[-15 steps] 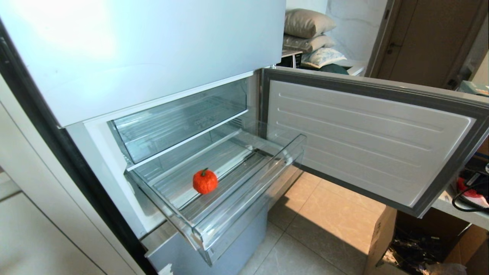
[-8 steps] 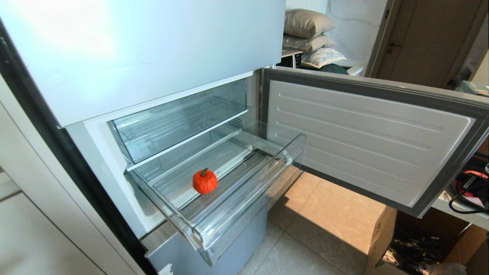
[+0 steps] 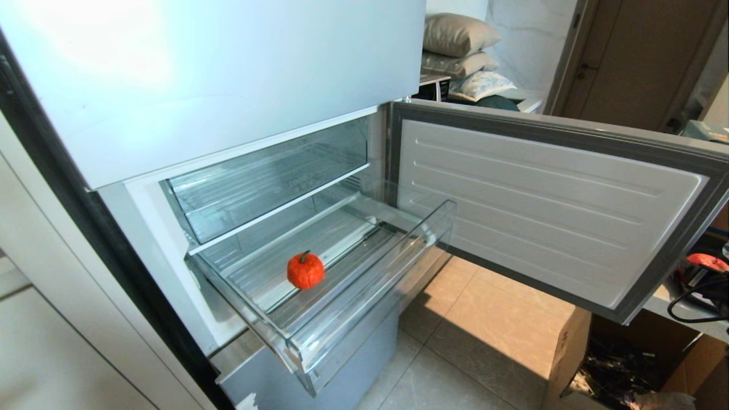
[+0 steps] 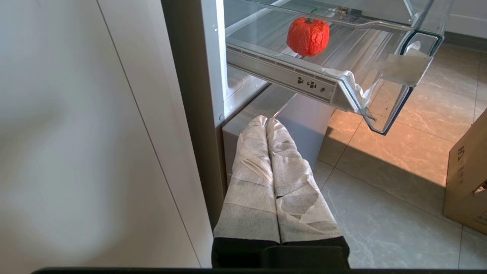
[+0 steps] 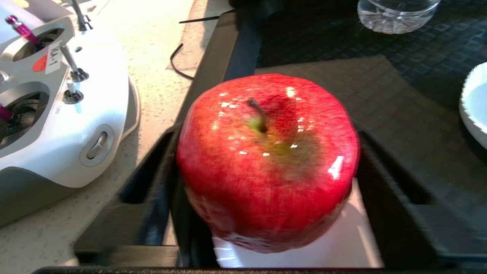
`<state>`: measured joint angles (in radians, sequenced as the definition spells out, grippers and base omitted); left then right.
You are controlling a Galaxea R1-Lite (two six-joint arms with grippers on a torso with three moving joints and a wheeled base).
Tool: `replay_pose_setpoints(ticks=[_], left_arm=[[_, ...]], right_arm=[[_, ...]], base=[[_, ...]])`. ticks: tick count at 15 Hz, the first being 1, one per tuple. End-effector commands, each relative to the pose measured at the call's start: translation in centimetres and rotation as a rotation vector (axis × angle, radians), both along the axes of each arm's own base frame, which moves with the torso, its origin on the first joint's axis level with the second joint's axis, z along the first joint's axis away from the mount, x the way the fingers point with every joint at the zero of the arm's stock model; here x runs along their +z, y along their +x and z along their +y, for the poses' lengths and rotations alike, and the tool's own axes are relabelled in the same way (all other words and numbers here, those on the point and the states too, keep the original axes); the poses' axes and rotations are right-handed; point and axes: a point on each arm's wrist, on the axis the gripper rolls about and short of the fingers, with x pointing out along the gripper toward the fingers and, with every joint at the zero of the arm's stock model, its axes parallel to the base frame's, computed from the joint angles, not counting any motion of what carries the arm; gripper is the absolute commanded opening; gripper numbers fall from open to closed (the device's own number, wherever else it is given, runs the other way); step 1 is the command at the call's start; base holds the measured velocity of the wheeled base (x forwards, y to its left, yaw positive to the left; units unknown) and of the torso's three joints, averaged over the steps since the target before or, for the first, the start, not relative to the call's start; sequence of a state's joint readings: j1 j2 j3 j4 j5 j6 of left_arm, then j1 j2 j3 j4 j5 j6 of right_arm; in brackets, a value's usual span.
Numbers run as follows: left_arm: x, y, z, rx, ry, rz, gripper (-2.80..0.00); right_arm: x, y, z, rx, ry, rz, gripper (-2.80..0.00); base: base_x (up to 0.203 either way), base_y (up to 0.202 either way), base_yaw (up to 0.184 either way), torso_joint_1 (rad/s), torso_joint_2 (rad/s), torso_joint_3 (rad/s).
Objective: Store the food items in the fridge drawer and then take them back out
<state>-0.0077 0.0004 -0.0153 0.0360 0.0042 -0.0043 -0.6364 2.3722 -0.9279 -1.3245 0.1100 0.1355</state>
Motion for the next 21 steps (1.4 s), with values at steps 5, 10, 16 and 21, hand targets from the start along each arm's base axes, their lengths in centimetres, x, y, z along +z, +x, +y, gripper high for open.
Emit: replay_pose_setpoints(ticks=[5, 10, 16, 21], left_arm=[[0.0, 0.0, 0.0, 0.0, 0.0, 0.0, -2.8], [0.0, 0.0, 0.0, 0.0, 0.0, 0.0, -2.8], [0.0, 0.0, 0.0, 0.0, 0.0, -0.001, -2.8], [0.0, 0.0, 0.0, 0.0, 0.0, 0.0, -2.8]], right_arm=[[3.3, -0.9, 0.3, -0.014, -0.002, -0.016, -2.8], [11.8, -7.8, 2.3, -0.093, -0.021, -0.039, -2.8], [16.1, -20.6, 14.4, 0.009, -0.157, -0.001, -2.8], [11.5, -27.8, 23.9, 0.55, -0.189, -0.025, -2.8]], base=[[0.0, 0.0, 0.0, 0.0, 0.0, 0.0], [0.0, 0.0, 0.0, 0.0, 0.0, 0.0], [0.0, 0.0, 0.0, 0.0, 0.0, 0.0], [0.0, 0.0, 0.0, 0.0, 0.0, 0.0]])
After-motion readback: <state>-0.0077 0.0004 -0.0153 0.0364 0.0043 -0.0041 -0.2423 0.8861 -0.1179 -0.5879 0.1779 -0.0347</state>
